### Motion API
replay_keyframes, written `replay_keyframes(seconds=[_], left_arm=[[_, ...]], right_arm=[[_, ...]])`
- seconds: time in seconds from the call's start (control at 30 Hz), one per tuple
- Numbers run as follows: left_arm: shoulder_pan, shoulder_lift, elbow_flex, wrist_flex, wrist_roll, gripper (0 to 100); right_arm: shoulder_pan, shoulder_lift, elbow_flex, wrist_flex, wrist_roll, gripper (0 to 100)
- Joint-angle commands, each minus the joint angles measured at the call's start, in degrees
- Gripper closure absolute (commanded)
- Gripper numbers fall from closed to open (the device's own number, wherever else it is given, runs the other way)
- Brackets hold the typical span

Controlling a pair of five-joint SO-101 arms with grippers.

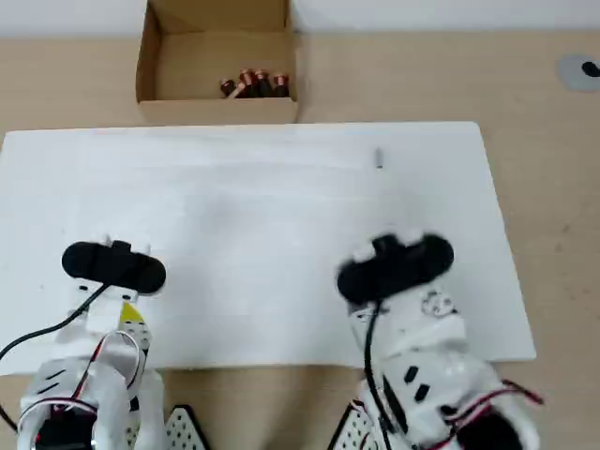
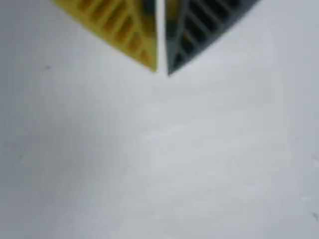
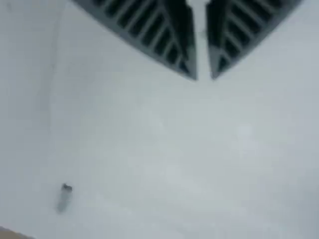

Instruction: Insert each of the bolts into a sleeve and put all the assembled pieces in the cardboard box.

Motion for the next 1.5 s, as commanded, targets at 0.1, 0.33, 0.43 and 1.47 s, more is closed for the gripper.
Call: replay_keyframes(seconds=[0.1,0.33,0.43,1.47], left_arm=[[-0.62,-0.31,0.88,-2.02,0.26,99],[-0.79,-0.13,9.32,-6.42,0.53,99],[-0.7,-0.13,10.46,-7.65,0.53,99],[-0.79,-0.13,32.26,-20.57,-1.41,99]], right_arm=[[0.92,-9.54,11.65,-5.71,-0.26,98.8],[3.65,-9.19,15.6,-6.33,2.2,98.8],[7.43,-9.19,19.3,-8.09,2.9,98.8],[14.11,-9.19,37.32,-8.88,2.81,98.8]])
